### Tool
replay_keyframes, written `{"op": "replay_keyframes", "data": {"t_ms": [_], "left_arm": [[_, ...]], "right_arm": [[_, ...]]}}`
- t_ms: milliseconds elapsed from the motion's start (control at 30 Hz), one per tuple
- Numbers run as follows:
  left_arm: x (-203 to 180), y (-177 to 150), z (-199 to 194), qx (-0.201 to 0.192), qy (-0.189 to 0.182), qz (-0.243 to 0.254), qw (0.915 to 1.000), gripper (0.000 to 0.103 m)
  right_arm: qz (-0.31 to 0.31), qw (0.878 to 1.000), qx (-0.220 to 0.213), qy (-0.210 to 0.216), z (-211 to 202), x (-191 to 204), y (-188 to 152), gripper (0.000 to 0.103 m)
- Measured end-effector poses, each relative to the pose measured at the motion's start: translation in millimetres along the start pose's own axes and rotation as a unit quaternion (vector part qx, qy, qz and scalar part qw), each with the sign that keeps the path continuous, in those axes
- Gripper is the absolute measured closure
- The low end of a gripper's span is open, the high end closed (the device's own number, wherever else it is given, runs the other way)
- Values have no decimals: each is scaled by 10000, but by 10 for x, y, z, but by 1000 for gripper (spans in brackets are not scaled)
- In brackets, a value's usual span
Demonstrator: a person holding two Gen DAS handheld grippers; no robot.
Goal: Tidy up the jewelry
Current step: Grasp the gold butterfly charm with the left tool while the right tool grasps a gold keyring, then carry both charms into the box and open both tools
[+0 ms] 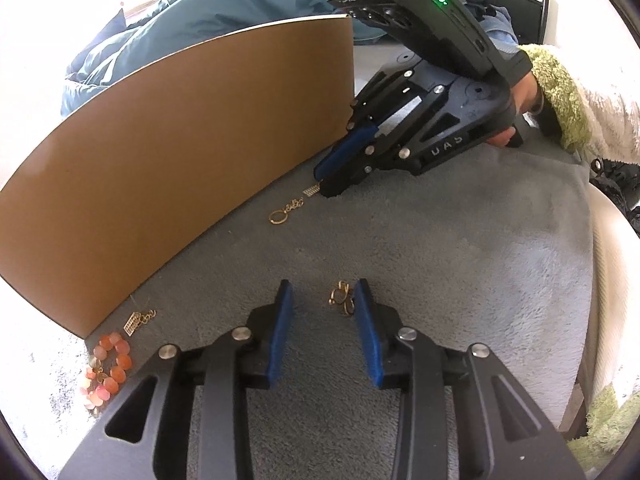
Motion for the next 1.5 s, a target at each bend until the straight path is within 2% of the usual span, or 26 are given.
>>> {"op": "replay_keyframes", "data": {"t_ms": [367,500,600,1133,1500], "left_arm": [[3,56,-64,-6,-100,55,9999,73],[-33,44,-36,3,-180,78,9998,83],[-45,30,-7,18,-191,76,9998,86],[37,34,28,-3,-307,-107,9995,86],[149,113,-215,-246,-157,-100,9995,86]], "right_arm": [[16,10000,-11,-11,1,-8,-3,93],[27,10000,-21,-28,21,0,11,93],[27,10000,-27,-29,25,-1,15,93],[128,9997,-175,-66,-95,-43,11,93],[68,9994,-259,-211,-329,99,63,93]]}}
Point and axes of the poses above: each gripper's, at about its wrist camera, not at the fingertips, and z roughly the way its jaws point, x to its left, y to its top, the point moved 10 cm from there along z, roughly the way its jaws point, and after that the axes turned 14 degrees about y, right-handed, at the moved point
